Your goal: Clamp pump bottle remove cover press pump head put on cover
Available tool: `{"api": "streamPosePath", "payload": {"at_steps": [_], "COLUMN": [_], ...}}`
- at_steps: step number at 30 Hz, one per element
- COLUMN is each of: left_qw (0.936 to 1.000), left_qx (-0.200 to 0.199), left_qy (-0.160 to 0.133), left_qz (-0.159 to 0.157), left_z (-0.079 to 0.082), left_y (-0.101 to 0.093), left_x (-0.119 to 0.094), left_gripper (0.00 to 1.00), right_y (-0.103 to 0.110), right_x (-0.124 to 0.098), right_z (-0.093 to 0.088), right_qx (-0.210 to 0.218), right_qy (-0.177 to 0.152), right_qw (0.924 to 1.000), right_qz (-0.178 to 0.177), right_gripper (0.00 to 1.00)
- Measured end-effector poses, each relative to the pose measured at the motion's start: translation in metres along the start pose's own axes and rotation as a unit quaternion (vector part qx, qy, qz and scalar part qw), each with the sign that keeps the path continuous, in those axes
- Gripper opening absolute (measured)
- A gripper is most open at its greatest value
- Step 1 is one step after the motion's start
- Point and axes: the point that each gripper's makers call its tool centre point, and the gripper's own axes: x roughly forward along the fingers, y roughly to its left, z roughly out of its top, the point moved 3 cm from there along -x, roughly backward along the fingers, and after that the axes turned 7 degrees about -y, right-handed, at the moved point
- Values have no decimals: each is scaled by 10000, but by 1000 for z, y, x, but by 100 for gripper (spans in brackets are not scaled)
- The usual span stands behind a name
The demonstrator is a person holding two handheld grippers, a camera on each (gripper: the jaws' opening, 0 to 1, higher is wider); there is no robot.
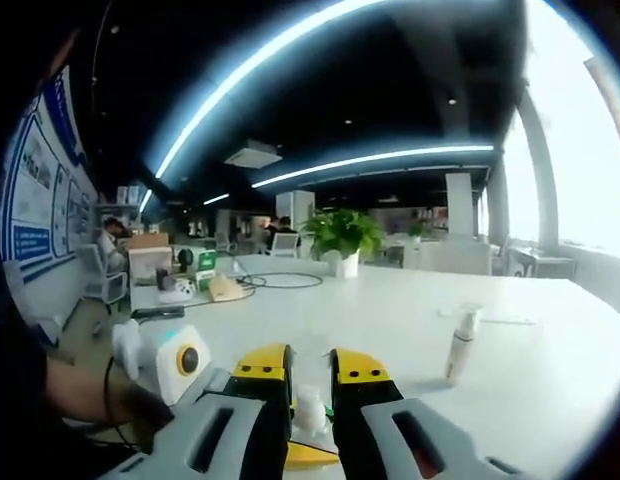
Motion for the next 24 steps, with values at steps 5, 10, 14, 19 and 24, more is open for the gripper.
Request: {"api": "streamPosePath", "payload": {"at_steps": [5,10,14,19,24], "left_qw": [10000,10000,10000,10000,10000], "left_qx": [0,3,3,2,0], "left_qy": [0,0,0,1,1], "left_qz": [-1,-2,0,2,2], "left_z": [0,0,-1,-1,-1], "left_y": [0,0,2,1,2], "left_x": [0,0,0,0,0], "left_gripper": [15,15,15,15,15], "right_y": [1,1,1,0,1], "right_x": [0,-1,0,0,1], "right_z": [-2,-6,-10,-13,-16], "right_qx": [0,-7,18,15,-51], "right_qy": [37,110,180,220,280], "right_qw": [10000,9999,9998,9997,9996], "right_qz": [24,37,44,39,37], "right_gripper": [10,10,10,10,10]}}
